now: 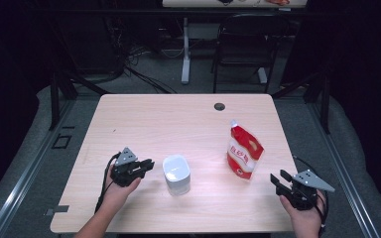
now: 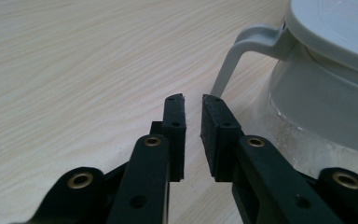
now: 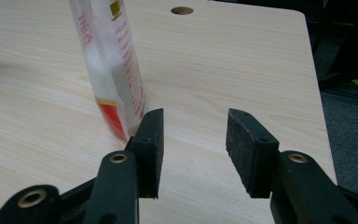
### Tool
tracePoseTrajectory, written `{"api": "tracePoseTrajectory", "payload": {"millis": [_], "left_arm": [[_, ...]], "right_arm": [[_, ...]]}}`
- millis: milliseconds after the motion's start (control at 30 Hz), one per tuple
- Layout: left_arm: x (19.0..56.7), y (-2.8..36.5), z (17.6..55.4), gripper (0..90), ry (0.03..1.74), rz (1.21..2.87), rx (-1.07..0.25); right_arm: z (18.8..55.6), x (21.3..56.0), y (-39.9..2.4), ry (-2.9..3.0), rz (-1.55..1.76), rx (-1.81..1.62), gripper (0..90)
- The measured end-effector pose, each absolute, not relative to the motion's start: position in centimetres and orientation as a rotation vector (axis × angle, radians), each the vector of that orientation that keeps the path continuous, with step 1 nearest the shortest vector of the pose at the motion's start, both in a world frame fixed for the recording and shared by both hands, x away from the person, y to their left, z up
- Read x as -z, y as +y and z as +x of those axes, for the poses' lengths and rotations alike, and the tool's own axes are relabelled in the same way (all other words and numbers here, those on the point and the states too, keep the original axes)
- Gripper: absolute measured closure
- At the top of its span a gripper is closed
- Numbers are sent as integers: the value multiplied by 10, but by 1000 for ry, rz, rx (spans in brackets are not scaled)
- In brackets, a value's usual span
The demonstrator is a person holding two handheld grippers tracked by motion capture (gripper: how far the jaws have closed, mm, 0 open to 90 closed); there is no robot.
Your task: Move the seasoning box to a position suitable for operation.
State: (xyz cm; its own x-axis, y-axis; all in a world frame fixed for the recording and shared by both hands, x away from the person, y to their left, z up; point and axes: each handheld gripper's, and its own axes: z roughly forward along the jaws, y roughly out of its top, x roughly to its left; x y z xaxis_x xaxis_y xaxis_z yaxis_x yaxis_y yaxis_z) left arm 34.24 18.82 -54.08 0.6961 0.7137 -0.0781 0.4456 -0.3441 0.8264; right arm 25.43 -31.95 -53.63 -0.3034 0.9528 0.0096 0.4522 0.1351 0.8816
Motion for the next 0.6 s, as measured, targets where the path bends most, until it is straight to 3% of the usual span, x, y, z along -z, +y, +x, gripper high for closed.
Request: {"api": "tracePoseTrajectory", "payload": {"millis": [67,167,600], "left_arm": [[540,186,344,874,901,1989,-361],[539,178,346,900,872,2005,-353],[539,161,345,900,796,2020,-293]], "right_arm": [[255,537,-319,1837,1345,-1110,569],[254,536,-320,1830,1349,-1121,569],[249,533,-319,1824,1342,-1144,562]]}}
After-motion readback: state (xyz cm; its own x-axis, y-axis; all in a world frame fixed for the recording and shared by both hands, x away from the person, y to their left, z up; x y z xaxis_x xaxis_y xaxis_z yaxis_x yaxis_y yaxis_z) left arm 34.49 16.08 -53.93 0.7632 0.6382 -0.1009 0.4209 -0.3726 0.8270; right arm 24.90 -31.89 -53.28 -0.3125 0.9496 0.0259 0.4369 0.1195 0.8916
